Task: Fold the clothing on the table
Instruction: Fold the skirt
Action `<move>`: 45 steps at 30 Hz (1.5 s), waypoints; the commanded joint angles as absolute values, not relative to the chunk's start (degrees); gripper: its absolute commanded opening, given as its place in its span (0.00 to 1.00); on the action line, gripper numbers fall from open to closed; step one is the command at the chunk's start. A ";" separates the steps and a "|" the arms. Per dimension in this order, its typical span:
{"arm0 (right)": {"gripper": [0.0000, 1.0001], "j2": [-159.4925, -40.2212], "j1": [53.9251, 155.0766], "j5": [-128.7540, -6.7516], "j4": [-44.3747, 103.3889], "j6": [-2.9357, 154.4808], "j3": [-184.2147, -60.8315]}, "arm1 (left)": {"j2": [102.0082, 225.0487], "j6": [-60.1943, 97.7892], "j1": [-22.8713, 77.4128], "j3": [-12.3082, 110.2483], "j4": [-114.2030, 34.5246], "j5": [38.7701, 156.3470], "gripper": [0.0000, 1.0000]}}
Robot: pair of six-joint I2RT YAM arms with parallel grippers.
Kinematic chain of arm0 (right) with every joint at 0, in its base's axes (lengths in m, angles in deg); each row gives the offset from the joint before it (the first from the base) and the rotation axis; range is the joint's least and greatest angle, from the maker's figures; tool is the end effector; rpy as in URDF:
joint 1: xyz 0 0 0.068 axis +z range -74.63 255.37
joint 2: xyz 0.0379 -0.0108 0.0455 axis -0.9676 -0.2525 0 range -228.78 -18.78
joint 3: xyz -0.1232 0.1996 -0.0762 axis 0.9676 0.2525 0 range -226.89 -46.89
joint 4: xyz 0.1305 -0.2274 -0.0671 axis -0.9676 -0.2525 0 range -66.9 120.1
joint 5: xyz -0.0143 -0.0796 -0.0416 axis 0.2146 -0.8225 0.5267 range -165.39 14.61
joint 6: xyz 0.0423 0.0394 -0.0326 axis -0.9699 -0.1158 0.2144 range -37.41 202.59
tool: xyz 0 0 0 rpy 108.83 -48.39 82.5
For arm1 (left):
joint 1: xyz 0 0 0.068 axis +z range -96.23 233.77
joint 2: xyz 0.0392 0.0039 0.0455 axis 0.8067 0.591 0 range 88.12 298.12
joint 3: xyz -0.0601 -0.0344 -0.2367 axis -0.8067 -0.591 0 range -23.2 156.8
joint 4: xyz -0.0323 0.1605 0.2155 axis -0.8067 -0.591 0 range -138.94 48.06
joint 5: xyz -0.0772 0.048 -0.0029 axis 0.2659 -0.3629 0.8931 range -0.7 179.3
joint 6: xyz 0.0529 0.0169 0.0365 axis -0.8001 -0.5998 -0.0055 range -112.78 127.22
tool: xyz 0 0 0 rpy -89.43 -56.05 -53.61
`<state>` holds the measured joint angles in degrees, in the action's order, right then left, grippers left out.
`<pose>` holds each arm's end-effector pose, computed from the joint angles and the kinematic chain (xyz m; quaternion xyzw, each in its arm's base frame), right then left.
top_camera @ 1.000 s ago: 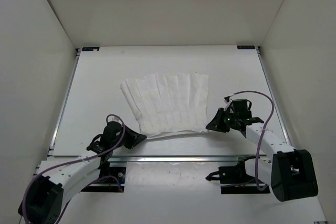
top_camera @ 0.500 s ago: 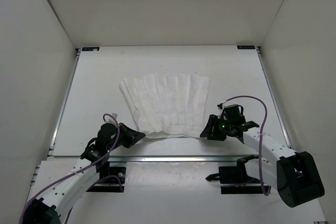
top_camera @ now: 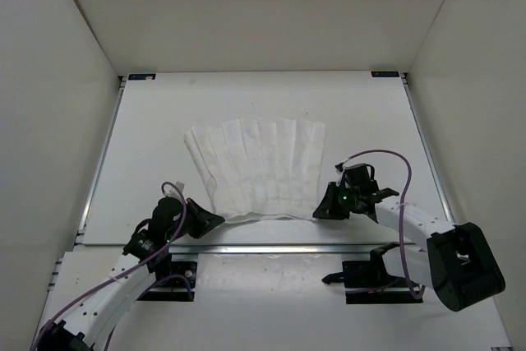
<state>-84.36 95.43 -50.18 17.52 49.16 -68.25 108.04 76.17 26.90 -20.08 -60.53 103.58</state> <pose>0.1925 0.0942 0.0927 0.0469 0.9361 0.3122 0.1548 0.1373 -0.0842 0.1056 -0.2633 0.8433 -0.4119 0.2231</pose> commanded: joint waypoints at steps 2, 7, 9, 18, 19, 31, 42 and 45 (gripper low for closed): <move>0.00 -76.02 94.10 -52.98 8.32 50.86 -71.14 | 114.12 63.15 26.26 -19.44 -71.82 96.61 0.00; 0.00 -69.41 90.93 -50.70 -2.14 53.23 -74.92 | 127.91 51.97 24.51 -3.11 -77.53 92.03 0.00; 0.01 -68.18 91.63 -50.35 -5.04 53.32 -76.33 | 130.82 50.21 23.11 0.43 -79.03 91.94 0.00; 0.00 -60.70 86.89 -47.54 -22.52 57.09 -82.12 | 129.17 47.39 21.96 9.13 -89.12 93.60 0.00; 0.00 -60.53 86.28 -47.18 -24.63 58.14 -82.57 | 129.60 46.86 21.78 11.06 -91.23 93.52 0.00; 0.00 -64.38 87.41 -50.43 -35.37 60.35 -100.39 | 138.38 39.30 24.15 29.61 -96.26 96.41 0.00; 0.00 -77.38 81.70 -47.71 -22.73 63.69 -101.73 | 151.47 31.74 33.20 35.07 -86.86 98.88 0.01; 0.00 -81.86 76.71 -44.29 -16.67 64.04 -102.17 | 155.96 31.39 33.81 36.56 -83.18 98.96 0.03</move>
<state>-79.46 81.26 -42.79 -22.58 60.63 -101.72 153.75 35.12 31.38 33.86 -86.54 103.71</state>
